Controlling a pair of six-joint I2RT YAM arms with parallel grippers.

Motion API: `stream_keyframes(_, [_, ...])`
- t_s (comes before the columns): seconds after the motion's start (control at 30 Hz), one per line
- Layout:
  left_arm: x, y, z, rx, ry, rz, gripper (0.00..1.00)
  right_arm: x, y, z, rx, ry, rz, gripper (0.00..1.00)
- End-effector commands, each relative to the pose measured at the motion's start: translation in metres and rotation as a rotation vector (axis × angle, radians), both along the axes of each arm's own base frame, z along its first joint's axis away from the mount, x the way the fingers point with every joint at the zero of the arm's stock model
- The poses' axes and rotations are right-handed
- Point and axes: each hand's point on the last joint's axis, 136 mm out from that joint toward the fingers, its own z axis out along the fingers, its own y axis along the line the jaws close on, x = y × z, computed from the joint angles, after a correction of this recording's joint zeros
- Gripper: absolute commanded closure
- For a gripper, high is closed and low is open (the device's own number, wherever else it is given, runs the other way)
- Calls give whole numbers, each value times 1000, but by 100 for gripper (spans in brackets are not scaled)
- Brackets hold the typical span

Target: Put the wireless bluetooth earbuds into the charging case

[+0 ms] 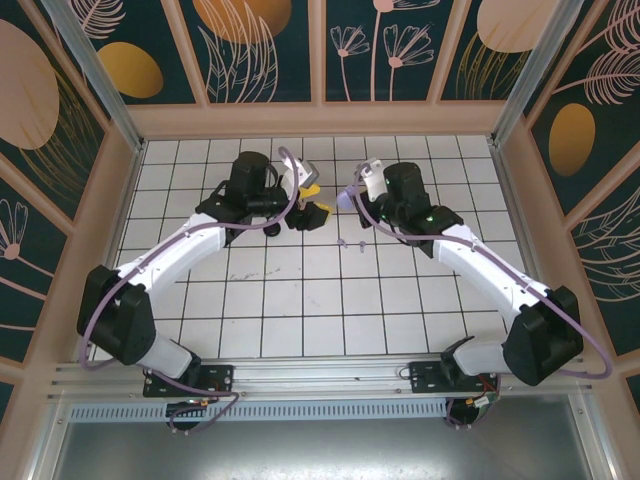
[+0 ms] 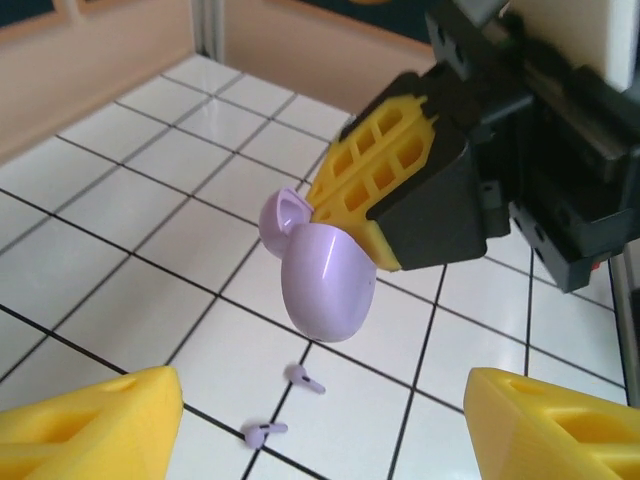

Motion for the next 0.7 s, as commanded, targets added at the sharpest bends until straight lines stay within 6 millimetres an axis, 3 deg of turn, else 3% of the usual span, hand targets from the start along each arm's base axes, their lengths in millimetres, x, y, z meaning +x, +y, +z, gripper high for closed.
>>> stream_keyframes(0.0, [-11, 1, -16, 78, 56, -94, 26, -3, 1, 22, -77, -91, 27, 100])
stream_keyframes(0.67, [-11, -10, -23, 103, 118, -189, 32, -18, 37, 23, -153, -139, 80, 100])
